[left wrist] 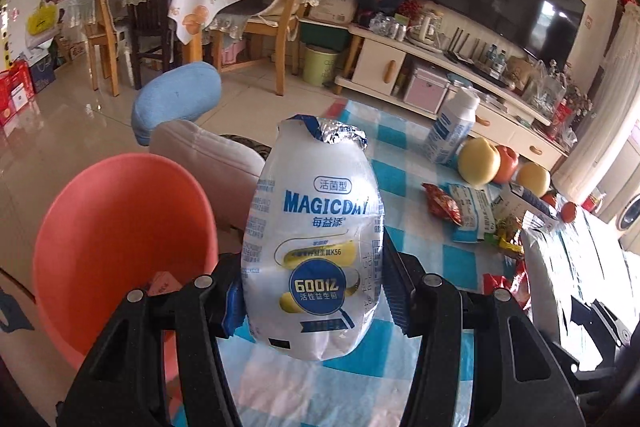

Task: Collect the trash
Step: 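Lift both held items over the pink bucket and open both tools to drop them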

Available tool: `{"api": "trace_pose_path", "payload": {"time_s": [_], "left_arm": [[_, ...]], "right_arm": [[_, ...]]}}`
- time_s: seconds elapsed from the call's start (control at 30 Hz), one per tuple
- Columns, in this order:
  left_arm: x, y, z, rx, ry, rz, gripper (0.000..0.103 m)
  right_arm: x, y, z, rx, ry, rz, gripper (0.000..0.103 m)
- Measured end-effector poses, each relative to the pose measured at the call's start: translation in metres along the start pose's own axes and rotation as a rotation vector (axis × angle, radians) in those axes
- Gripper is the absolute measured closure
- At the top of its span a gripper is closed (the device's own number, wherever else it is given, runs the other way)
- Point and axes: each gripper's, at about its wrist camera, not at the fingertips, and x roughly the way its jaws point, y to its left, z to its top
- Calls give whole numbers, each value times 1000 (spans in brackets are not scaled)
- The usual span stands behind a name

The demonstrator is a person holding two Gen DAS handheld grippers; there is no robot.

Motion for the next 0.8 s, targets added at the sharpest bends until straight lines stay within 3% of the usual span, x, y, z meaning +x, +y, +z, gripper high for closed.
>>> {"api": "trace_pose_path", "payload": {"time_s": [0.3, 0.57, 0.8], "left_arm": [[-16, 93, 13, -175, -36, 166, 47], [-14, 153, 12, -302, -28, 217, 47], [-10, 195, 6, -410, -4, 255, 46]], "right_arm": [[46, 101, 49, -186, 18, 92, 32], [96, 173, 76, -292, 45, 173, 32], [136, 219, 77, -342, 96, 220, 30]]}}
